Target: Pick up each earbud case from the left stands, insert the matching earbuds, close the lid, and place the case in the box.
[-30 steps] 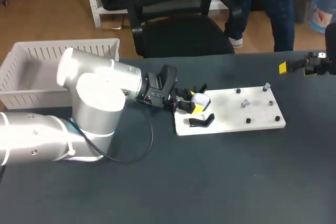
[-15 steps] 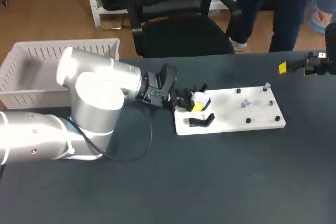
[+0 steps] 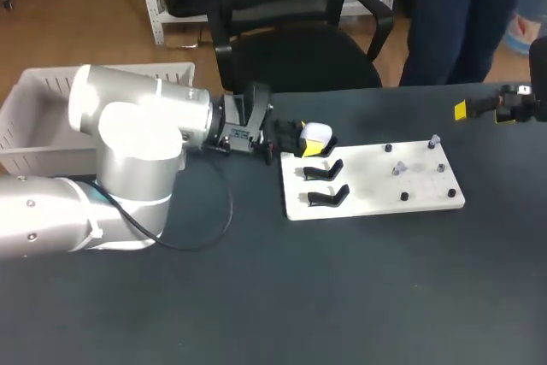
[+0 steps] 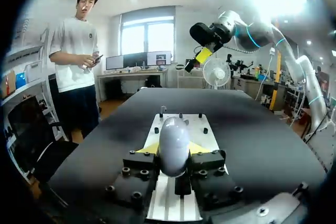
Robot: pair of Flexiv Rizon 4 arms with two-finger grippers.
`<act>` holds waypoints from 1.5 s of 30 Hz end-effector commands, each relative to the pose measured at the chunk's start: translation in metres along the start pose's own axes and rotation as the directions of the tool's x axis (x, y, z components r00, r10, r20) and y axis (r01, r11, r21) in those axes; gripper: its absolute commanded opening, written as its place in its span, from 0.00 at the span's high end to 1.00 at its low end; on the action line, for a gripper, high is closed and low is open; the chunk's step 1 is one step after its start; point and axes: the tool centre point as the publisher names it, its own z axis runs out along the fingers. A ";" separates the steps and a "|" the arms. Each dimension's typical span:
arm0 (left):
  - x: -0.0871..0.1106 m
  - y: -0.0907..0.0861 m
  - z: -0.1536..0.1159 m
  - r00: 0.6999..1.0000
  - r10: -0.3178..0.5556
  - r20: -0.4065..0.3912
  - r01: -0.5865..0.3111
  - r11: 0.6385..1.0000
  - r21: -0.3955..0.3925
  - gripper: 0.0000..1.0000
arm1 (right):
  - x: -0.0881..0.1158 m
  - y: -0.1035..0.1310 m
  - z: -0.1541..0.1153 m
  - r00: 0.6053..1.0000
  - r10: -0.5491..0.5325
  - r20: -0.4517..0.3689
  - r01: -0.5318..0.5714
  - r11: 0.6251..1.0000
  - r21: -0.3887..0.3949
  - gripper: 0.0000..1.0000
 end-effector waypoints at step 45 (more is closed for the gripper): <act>-0.074 -0.034 0.062 0.977 0.200 0.070 -0.204 0.977 0.063 1.00 | -0.002 0.076 0.065 0.987 -0.133 -0.090 0.119 0.981 -0.151 0.00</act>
